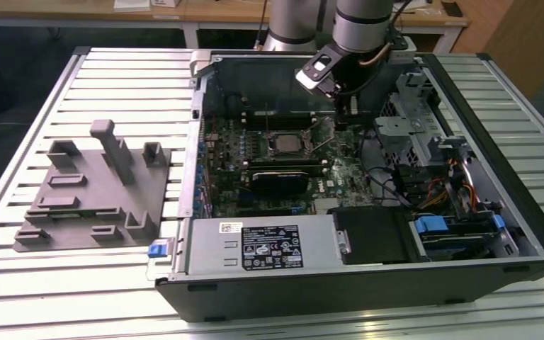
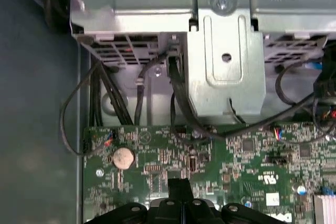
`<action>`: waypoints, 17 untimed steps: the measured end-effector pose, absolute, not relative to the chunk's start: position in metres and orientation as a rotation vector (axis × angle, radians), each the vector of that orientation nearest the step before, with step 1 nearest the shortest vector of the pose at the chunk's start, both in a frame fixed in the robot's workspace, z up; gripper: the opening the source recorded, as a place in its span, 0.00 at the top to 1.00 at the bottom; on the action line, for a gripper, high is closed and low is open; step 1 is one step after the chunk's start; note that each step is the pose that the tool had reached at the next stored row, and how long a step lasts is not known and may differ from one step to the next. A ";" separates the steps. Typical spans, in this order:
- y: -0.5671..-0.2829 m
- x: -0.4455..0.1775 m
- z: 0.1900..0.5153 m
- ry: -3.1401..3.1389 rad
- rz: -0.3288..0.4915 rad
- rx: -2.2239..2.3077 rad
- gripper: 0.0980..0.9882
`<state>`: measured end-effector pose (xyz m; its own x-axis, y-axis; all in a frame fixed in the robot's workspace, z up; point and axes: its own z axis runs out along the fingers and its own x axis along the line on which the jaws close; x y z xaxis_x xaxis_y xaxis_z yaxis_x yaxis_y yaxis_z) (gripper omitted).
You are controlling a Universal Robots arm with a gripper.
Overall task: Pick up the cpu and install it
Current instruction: 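Close the cpu cover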
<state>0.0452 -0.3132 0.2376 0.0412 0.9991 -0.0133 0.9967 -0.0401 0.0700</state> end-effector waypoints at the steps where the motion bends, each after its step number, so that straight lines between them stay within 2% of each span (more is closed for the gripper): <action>1: -0.313 0.043 0.238 2.133 0.061 2.224 0.99; 17: -0.312 0.005 0.237 2.085 0.065 2.273 0.99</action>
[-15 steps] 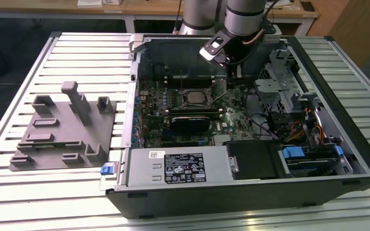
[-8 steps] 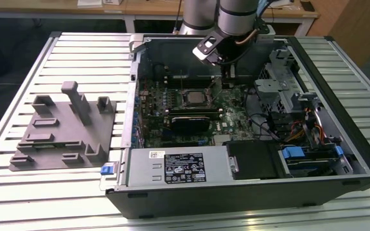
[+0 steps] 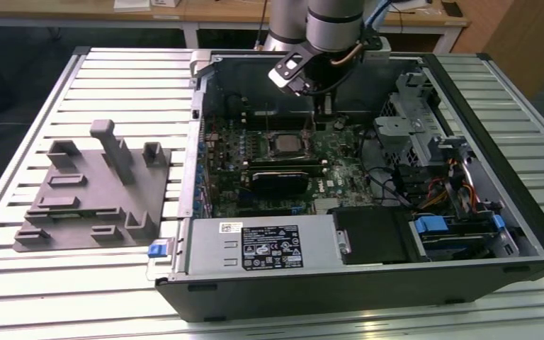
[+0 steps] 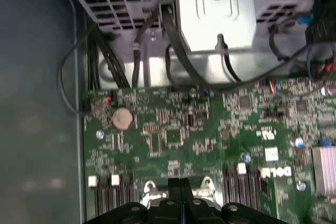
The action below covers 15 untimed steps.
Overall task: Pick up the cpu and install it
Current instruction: 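Close the cpu cover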
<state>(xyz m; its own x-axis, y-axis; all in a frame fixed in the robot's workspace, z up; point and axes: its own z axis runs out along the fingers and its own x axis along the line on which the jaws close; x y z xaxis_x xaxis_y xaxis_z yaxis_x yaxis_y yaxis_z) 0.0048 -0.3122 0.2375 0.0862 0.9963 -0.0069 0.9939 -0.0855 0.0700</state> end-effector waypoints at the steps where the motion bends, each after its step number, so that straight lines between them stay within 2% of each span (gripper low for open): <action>1: -0.312 0.002 0.238 2.082 0.065 2.276 0.99; 10: -0.312 -0.004 0.237 2.072 0.064 2.286 0.99; 12: -0.312 -0.004 0.237 2.087 0.029 2.301 0.99; 15: -0.312 -0.004 0.237 2.089 0.022 2.304 0.99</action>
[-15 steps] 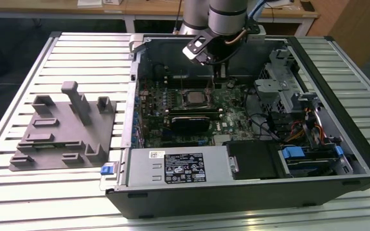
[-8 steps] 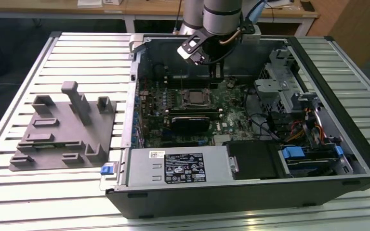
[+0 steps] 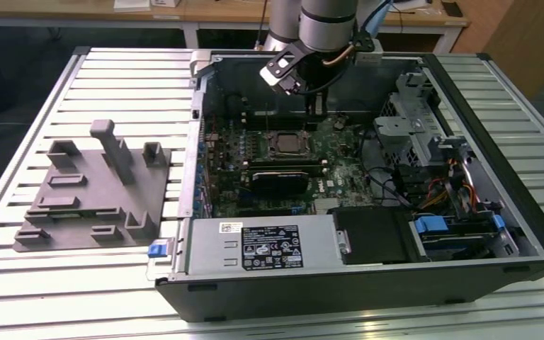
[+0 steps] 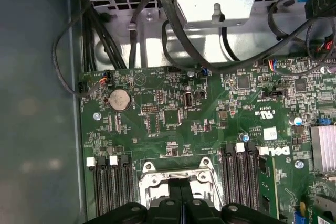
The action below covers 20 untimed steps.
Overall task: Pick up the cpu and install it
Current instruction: 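Close the cpu cover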
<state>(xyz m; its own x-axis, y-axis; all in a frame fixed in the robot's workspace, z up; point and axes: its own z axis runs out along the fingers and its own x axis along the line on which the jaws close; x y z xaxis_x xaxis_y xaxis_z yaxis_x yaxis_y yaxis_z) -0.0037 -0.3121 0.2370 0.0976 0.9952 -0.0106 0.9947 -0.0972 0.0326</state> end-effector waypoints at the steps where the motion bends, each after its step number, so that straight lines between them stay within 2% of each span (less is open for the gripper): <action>1: -0.312 -0.004 0.237 2.089 0.022 2.304 0.99; 20: -0.323 -0.026 0.227 2.092 0.022 2.302 0.99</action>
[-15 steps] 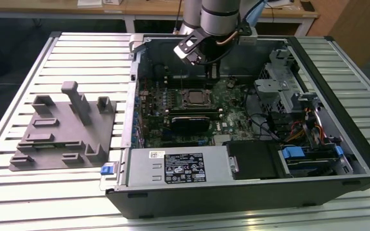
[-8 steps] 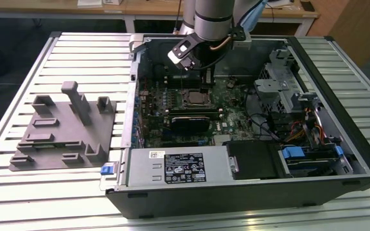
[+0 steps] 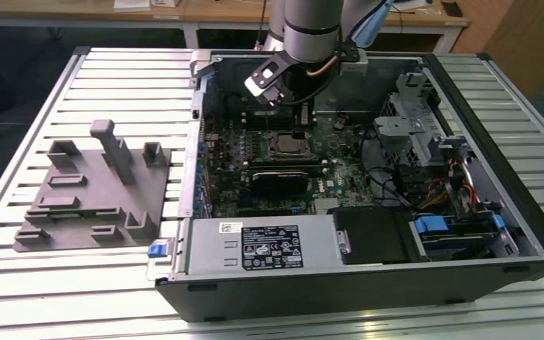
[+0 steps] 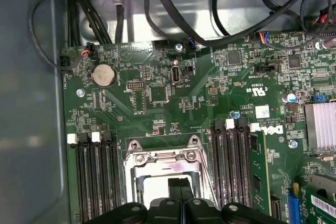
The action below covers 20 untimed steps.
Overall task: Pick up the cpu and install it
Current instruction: 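Close the cpu cover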
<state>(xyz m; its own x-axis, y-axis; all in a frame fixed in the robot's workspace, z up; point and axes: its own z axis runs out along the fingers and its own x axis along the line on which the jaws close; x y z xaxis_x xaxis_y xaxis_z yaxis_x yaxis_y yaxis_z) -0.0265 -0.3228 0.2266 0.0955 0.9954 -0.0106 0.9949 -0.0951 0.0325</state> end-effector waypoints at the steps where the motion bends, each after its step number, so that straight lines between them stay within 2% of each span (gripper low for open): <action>1: -0.323 -0.026 0.226 2.107 0.022 2.288 0.99; 20: -0.323 -0.026 0.224 2.471 0.030 1.893 0.99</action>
